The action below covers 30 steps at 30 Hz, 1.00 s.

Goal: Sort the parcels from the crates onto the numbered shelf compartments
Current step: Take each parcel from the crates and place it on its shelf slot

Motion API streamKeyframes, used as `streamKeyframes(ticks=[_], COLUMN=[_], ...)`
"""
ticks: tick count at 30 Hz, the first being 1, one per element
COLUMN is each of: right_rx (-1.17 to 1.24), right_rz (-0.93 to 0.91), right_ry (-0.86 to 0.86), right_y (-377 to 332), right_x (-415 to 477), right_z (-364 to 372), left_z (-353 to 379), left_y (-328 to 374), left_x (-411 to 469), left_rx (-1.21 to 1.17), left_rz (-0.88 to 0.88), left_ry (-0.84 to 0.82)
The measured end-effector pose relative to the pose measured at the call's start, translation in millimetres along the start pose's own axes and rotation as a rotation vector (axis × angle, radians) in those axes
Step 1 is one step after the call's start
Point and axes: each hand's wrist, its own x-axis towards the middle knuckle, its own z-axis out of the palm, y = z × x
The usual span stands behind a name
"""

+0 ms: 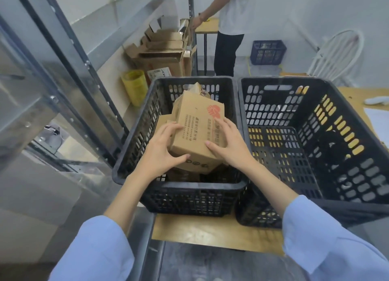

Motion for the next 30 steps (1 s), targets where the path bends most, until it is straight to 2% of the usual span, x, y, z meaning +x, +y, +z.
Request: streamKeyframes(ticks=[6, 10, 20, 25, 30], right_rx=[0.227, 0.278, 0.303, 0.297, 0.340], right_rz=[0.060, 0.057, 0.025, -0.040, -0.149], right_ry=[-0.102, -0.102, -0.126, -0.131, -0.160], right_y=[-14, -24, -33, -36, -42], right_x=[-6, -9, -22, -26, -34], right_z=[6, 11, 10, -3, -23], left_z=[-21, -29, -33, -33, -30], left_y=[-11, -14, -9, 10, 35], left_x=[-9, -16, -30, -40, -57], left_rx=[-0.059, -0.115, -0.178, -0.185, -0.183], left_rz=[-0.073, -0.090, -0.076, -0.079, -0.155], left_ry=[0.051, 0.060, 0.096, 0.145, 0.231])
